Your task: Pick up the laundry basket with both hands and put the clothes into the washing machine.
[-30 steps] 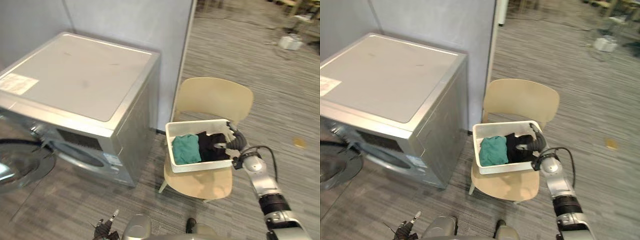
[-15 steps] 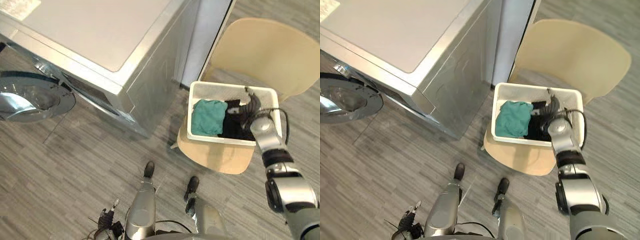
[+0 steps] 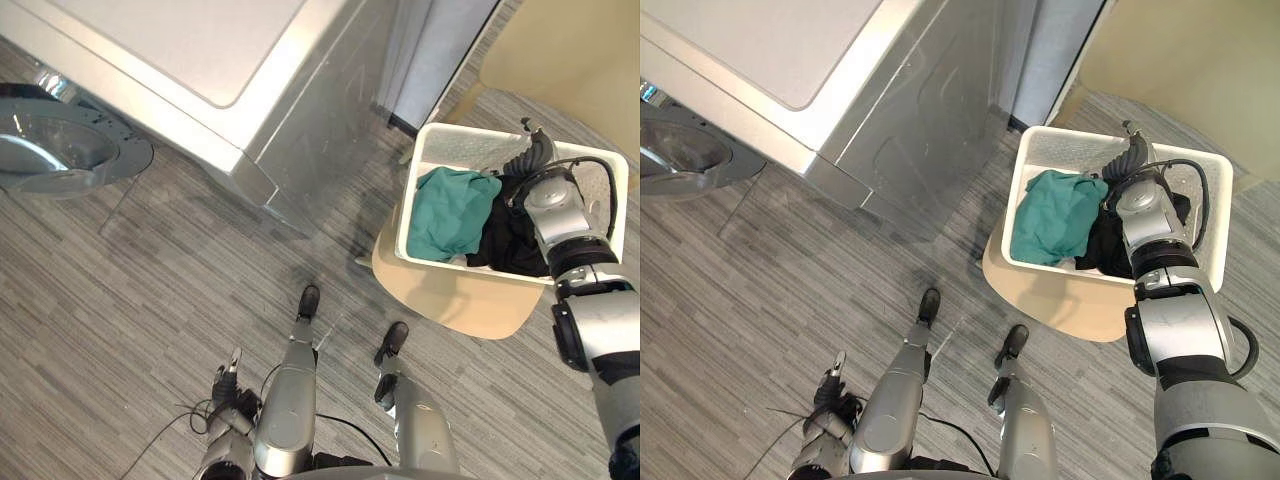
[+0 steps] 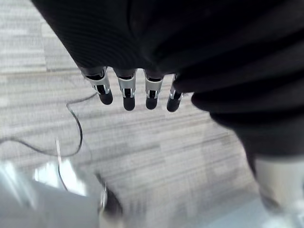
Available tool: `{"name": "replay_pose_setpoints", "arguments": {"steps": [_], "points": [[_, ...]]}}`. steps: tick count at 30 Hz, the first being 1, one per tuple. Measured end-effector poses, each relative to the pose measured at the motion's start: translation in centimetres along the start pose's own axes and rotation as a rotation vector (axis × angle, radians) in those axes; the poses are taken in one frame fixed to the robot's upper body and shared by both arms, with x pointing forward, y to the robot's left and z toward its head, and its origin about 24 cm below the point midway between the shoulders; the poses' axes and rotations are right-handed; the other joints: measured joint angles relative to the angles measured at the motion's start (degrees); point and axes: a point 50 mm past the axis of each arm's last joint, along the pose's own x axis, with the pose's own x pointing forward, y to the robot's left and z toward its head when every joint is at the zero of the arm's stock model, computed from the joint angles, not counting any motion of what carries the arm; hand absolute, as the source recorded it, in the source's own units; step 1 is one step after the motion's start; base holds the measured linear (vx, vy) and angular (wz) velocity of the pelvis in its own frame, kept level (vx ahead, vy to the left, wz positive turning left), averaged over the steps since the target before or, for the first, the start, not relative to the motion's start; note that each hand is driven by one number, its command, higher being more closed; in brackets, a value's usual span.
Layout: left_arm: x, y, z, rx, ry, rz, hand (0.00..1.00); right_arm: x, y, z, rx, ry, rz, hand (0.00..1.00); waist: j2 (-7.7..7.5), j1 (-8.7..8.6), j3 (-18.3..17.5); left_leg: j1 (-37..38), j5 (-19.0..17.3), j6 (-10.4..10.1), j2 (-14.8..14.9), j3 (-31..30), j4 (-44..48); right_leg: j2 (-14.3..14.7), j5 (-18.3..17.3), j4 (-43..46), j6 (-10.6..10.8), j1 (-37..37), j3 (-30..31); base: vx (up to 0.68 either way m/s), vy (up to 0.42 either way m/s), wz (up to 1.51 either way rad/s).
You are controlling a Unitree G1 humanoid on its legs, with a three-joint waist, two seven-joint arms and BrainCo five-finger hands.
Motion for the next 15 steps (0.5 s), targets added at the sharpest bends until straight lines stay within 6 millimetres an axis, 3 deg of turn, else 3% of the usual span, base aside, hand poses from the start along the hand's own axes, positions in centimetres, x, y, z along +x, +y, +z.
{"name": "replay_pose_setpoints", "arguments": {"steps": [6, 15], "points": [[0.3, -3.0, 1.3, -0.043, -0.029, -0.079, 0.00, 0.3, 0.2, 1.6, -0.055, -0.036, 0.017, 0.00, 0.03, 0.17, 0.0, -1.5, 0.8, -0.2, 0.1, -0.2, -1.3, 0.5, 1.1, -2.3, -0.1, -1.1, -0.1, 0.01, -0.001, 0.00], [0.6, -6.0, 2.3, -0.040, -0.045, -0.152, 0.00, 0.3, 0.6, 1.8, -0.104, -0.047, 0.029, 0.00, -0.05, 1.24, 0.1, -2.0, 1.2, -0.7, 1.4, -0.1, -2.5, 2.2, 2.2, -4.6, -0.6, -1.3, 0.2, 0.00, -0.018, -0.04]]}}
